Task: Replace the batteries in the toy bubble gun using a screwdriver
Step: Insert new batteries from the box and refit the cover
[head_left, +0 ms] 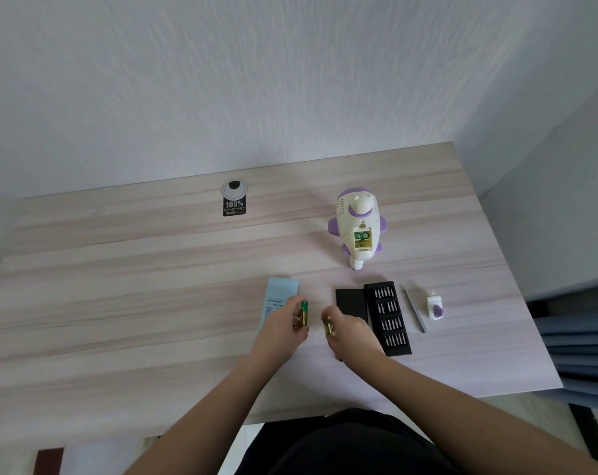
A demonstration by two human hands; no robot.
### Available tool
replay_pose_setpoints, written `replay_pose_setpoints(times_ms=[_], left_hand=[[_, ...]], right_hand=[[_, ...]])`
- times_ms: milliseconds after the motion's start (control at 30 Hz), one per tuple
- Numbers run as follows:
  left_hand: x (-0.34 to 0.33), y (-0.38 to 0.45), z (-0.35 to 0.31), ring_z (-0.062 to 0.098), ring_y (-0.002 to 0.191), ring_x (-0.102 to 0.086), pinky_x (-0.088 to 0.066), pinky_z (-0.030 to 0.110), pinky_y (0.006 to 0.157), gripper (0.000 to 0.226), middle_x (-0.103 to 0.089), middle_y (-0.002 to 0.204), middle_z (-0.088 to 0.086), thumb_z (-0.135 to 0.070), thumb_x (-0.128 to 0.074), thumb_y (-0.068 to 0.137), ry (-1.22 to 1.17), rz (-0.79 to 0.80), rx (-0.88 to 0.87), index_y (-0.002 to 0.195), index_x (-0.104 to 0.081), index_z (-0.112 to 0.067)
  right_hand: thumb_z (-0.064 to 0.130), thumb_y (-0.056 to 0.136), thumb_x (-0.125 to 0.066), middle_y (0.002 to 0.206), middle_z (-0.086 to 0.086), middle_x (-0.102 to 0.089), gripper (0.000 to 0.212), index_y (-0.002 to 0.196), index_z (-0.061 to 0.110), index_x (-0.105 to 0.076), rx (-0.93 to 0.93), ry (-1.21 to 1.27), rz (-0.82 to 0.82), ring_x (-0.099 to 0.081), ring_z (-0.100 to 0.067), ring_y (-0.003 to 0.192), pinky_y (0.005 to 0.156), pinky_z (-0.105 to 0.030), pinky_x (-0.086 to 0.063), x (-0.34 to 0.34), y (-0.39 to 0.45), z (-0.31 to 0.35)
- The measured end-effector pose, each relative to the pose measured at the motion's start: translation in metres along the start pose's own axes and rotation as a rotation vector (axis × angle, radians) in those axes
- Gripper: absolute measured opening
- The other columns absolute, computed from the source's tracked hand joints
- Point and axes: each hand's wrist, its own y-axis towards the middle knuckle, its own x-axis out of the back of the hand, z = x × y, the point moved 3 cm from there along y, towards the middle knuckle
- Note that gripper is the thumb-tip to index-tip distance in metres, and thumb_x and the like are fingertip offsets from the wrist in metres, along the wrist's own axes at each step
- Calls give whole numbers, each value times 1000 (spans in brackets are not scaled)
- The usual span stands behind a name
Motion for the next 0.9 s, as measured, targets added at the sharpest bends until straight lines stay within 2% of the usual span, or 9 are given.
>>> replay_pose_setpoints(times_ms=[67,100,200,267,400,600,733,800,900], left_hand=[[2,-1,-4,5,94,-64,-46,18,85,52,-65,112,-8,-18,-67,87,-110,-19,19,132,-46,-32],[3,-1,-6,2,91,-64,-49,20,86,51,-65,111,-10,-17,-68,86,-168,-30,11,128,-47,-36],[8,-4,-18,6,90,-68,-53,35,92,51,-68,104,-6,-11,-68,84,-400,-49,-56,111,-52,-51],[12,-7,-31,12,92,-70,-53,38,92,47,-70,100,-4,-5,-64,86,-522,-61,-106,106,-55,-47],[19,-9,-63,16,92,-71,-56,39,87,29,-71,99,-1,-11,-57,94,-602,-78,-208,107,-54,-37],[25,-2,-88,13,81,-69,-57,42,80,20,-72,86,-1,-19,-59,95,-529,-127,-290,102,-51,-35],[28,14,-96,4,93,-68,-54,25,81,23,-73,100,-10,-25,-57,95,-423,-174,-318,112,-46,-37],[32,24,-97,1,96,-65,-52,22,81,17,-71,104,-11,-26,-55,96,-356,-223,-326,112,-51,-30],[38,35,-100,3,90,-63,-47,13,76,14,-66,102,-12,-20,-59,95,-293,-278,-340,109,-59,-20]], right_hand=[[21,91,-59,102,3,-66,36,122,25,-42,-73,175,-26,-66,-19,87,72,-30,-53,11,-6,-4],[23,89,-63,103,5,-66,38,122,25,-44,-91,251,-57,-66,-15,88,73,-27,-54,19,-9,-7],[26,86,-69,97,9,-67,31,112,24,-55,-107,419,-169,-62,-7,85,74,-16,-49,43,-18,-11],[27,85,-70,93,11,-67,26,108,25,-57,-114,494,-228,-60,-1,81,70,-8,-44,59,-24,-12],[29,89,-66,89,19,-62,19,106,30,-58,-109,590,-318,-59,4,84,70,-4,-42,83,-35,-9],[25,86,-70,85,18,-66,18,100,30,-59,-96,696,-388,-61,11,80,66,0,-42,106,-42,-13],[27,85,-71,86,17,-66,18,99,32,-61,-132,667,-432,-62,6,81,66,-4,-45,117,-38,-27],[26,84,-72,84,15,-67,17,96,31,-61,-137,650,-463,-62,5,79,67,-5,-44,122,-32,-36],[23,83,-72,84,14,-69,19,98,28,-61,-125,619,-476,-63,6,77,69,-7,-48,129,-22,-44]])
